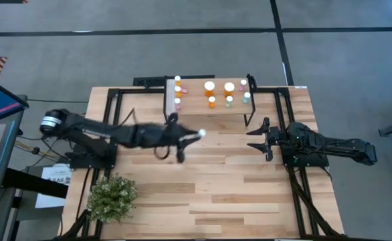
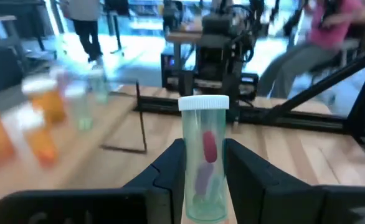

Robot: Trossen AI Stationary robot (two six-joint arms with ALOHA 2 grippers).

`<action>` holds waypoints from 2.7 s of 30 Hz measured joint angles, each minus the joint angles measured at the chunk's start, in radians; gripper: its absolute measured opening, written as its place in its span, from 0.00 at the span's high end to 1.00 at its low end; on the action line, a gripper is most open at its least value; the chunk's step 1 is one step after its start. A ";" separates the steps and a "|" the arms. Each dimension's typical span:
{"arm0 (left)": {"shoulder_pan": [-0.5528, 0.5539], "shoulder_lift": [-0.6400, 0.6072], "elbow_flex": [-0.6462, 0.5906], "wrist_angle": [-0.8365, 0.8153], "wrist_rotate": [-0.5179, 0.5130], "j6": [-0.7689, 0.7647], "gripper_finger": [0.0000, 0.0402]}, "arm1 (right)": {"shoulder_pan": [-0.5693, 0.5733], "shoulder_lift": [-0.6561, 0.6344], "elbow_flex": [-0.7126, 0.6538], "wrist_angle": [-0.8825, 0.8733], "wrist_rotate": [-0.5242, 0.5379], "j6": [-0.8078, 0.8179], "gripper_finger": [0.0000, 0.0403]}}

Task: Pick and place medicine bottles onto shelf by color
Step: Remove the small blue pill bottle from the shelf, then adjust the small pink pill bottle on the shelf

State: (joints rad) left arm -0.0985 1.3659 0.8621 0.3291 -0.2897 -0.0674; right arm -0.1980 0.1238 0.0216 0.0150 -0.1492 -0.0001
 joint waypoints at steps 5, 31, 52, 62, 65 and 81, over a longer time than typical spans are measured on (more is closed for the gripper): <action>-0.119 0.008 -0.392 0.550 -0.159 -0.055 0.81 | 0.000 0.000 0.000 0.000 0.000 0.000 0.39; -0.198 0.636 -0.532 1.156 -0.245 -0.086 0.62 | 0.000 0.000 0.000 0.001 0.000 0.000 0.39; -0.179 0.397 -0.453 1.107 -0.242 -0.041 0.52 | 0.000 0.000 0.000 0.000 0.000 0.000 0.39; -0.115 0.120 -0.140 0.241 -0.242 -0.009 0.52 | 0.000 0.000 0.000 0.001 0.000 0.000 0.39; -0.096 0.115 -0.042 0.082 -0.247 -0.008 0.52 | 0.000 0.000 0.000 0.005 0.000 0.000 0.39; -0.002 0.029 0.009 0.091 -0.176 0.002 0.52 | 0.000 0.000 0.000 0.024 0.000 0.002 0.39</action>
State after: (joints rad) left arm -0.1009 1.3950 0.8711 0.4202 -0.4655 -0.0659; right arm -0.1981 0.1238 0.0211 0.0388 -0.1493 0.0015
